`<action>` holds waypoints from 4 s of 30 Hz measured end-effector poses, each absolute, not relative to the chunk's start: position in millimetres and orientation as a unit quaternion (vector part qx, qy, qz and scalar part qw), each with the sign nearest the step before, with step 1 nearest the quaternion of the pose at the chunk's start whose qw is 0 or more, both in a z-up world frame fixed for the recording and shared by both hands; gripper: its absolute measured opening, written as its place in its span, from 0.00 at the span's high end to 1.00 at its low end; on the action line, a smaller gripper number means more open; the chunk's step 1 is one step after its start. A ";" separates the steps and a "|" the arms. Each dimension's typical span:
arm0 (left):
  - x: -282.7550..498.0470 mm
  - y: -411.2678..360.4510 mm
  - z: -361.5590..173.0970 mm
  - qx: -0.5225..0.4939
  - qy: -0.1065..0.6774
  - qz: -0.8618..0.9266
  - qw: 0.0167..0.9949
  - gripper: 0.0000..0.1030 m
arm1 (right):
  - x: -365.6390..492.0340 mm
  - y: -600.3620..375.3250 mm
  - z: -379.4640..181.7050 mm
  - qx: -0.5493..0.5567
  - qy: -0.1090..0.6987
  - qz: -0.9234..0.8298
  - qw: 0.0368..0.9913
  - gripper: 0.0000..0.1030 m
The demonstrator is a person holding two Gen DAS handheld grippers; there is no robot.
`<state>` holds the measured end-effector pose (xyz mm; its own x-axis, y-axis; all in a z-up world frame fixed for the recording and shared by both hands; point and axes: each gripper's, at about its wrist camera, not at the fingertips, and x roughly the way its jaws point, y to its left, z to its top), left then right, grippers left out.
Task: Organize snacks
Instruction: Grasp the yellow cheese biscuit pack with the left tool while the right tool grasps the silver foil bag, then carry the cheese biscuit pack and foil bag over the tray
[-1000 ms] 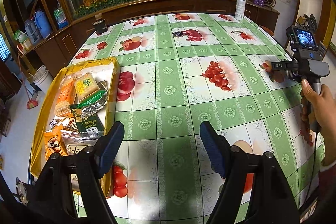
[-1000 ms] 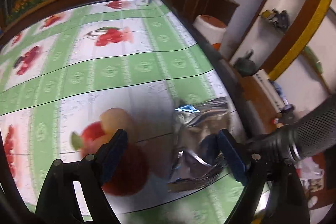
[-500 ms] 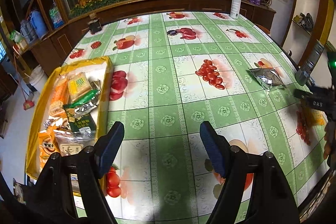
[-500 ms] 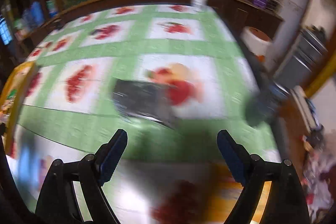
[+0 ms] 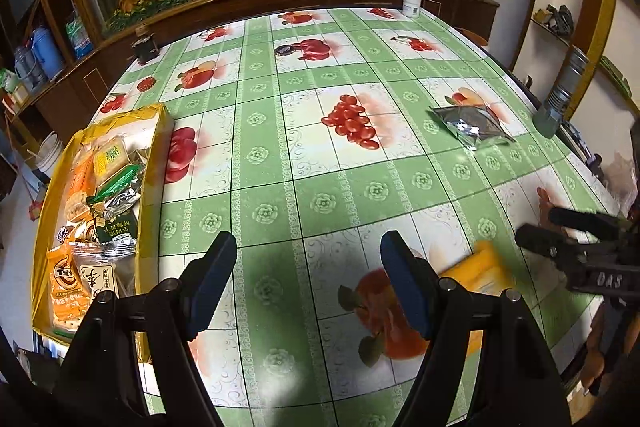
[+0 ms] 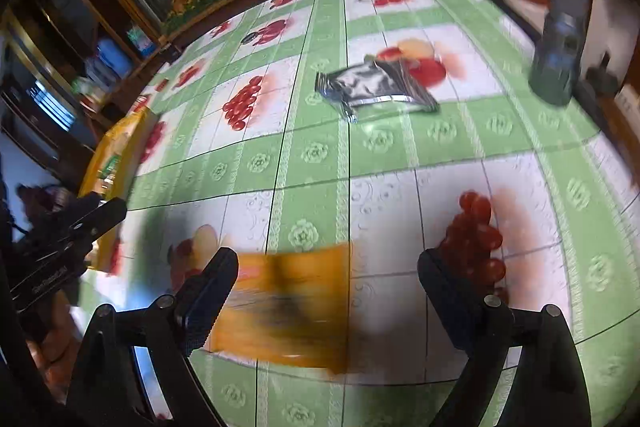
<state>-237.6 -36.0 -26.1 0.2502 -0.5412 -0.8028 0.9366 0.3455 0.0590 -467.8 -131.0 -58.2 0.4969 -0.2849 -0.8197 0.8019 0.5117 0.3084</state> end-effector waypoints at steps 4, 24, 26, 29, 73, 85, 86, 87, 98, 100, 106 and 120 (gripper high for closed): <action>-233.5 -22.4 -29.0 0.287 0.345 -0.527 0.721 0.28 | -466.1 -139.6 -62.6 0.373 0.361 -0.342 0.783 0.10; -257.3 18.2 -64.2 0.468 0.193 -0.663 0.552 0.18 | -447.9 -165.0 -64.1 0.367 0.360 -0.341 0.787 0.09; -251.3 14.8 -65.8 0.456 0.221 -0.665 0.548 0.17 | -442.4 -171.9 -62.5 0.356 0.364 -0.341 0.790 0.09; -242.8 16.2 -67.5 0.436 0.245 -0.672 0.546 0.18 | -432.5 -185.7 -57.9 0.318 0.370 -0.345 0.802 0.09; -219.7 2.3 -70.0 0.363 0.358 -0.591 0.625 0.33 | -413.4 -178.7 -58.9 0.213 0.440 -0.234 0.840 0.41; -204.1 21.8 -19.7 0.312 0.295 -0.470 0.771 0.33 | -421.7 -126.7 -28.1 0.281 0.328 -0.217 0.876 0.41; -202.5 24.5 -17.0 0.309 0.288 -0.461 0.780 0.33 | -420.0 -122.8 -26.0 0.285 0.319 -0.213 0.878 0.41; -201.1 26.8 -14.8 0.307 0.281 -0.453 0.788 0.33 | -418.1 -118.9 -23.8 0.288 0.312 -0.208 0.881 0.41; -182.2 40.3 -9.1 0.287 0.274 -0.423 0.814 0.33 | -383.4 -85.6 -4.0 0.295 0.284 -0.158 0.898 0.41; -178.8 43.6 -8.3 0.281 0.276 -0.416 0.819 0.33 | -377.4 -81.1 -2.2 0.295 0.283 -0.152 0.900 0.41; -158.3 54.5 -5.6 0.251 0.293 -0.390 0.836 0.33 | -358.7 -70.6 -2.9 0.301 0.289 -0.131 0.899 0.42; -118.2 74.3 -10.0 0.215 0.321 -0.349 0.854 0.33 | -317.6 -58.9 -6.0 0.302 0.303 -0.097 0.898 0.42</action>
<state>-118.2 74.3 -10.0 0.5498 -0.4588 -0.6981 0.7344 0.6636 0.1422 -317.6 -58.9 -6.0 0.7970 0.0086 -0.6039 0.3580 0.7986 0.4839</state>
